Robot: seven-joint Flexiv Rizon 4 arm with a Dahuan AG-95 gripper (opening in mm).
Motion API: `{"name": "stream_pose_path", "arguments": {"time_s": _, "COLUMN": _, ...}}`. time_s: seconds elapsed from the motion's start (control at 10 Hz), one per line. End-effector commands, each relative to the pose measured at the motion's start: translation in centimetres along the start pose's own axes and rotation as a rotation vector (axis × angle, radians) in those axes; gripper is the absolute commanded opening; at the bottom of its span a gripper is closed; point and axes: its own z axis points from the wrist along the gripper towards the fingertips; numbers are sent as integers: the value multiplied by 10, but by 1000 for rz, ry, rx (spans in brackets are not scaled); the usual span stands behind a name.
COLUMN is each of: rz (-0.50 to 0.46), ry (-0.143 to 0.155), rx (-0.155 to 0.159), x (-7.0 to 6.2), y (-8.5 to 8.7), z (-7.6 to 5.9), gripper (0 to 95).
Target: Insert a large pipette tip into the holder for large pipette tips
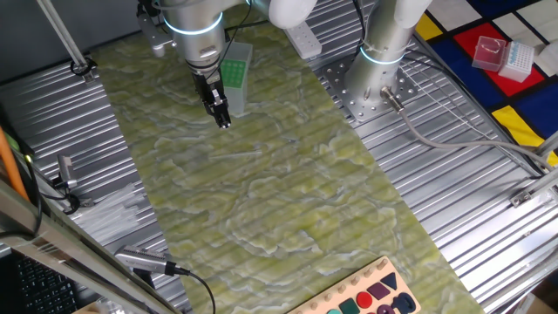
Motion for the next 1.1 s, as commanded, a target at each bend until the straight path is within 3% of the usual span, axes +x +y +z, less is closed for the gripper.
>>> {"name": "stream_pose_path", "arguments": {"time_s": 0.1, "rz": 0, "ry": 0, "rx": 0, "x": 0, "y": 0, "z": 0, "gripper": 950}}
{"name": "stream_pose_path", "arguments": {"time_s": 0.2, "rz": -253, "ry": 28, "rx": -8, "x": 0, "y": 0, "z": 0, "gripper": 0}}
{"name": "stream_pose_path", "arguments": {"time_s": 1.1, "rz": -255, "ry": 36, "rx": -4, "x": 0, "y": 0, "z": 0, "gripper": 0}}
